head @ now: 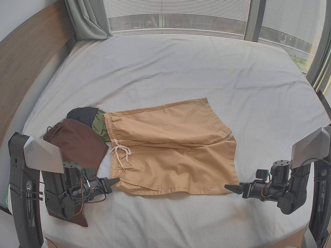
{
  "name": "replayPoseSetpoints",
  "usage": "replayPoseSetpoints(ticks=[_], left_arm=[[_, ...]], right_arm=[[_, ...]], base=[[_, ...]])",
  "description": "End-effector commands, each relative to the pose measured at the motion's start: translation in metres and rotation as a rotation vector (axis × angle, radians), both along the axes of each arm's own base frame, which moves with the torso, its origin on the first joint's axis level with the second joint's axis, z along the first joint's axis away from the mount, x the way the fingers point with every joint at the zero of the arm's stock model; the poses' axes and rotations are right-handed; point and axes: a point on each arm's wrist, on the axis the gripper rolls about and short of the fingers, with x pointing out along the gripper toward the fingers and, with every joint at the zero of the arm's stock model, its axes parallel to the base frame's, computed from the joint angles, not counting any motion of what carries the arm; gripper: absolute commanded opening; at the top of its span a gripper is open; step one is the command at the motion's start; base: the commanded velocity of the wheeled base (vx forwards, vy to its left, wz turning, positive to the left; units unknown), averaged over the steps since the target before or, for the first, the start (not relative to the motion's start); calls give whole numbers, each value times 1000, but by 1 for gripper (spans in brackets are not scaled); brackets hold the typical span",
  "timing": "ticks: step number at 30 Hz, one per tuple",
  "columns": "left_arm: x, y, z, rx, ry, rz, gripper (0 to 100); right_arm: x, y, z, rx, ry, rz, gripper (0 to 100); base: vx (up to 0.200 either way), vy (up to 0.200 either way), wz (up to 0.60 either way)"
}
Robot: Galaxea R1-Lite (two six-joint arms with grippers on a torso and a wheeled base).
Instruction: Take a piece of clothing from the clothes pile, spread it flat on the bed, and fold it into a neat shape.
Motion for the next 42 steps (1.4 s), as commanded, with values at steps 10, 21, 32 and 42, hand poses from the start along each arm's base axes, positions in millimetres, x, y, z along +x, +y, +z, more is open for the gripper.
replayPoseSetpoints(ticks=[10,21,32,42], left_arm=[[1,0,2,1,-12,0,0],[0,1,2,3,-10,1,0],[-33,7,26,-22,25,-47,0],[-55,12,25,9,64,-101,0]], right_arm=[[-2,3,-5,-3,23,9,100],[-1,2,-6,-10,20,5,0],[-10,1,-5,-30,29,17,0],[-20,-3,1,-64,17,44,0]], base=[[0,0,0],[0,0,0],[0,0,0],[0,0,0]])
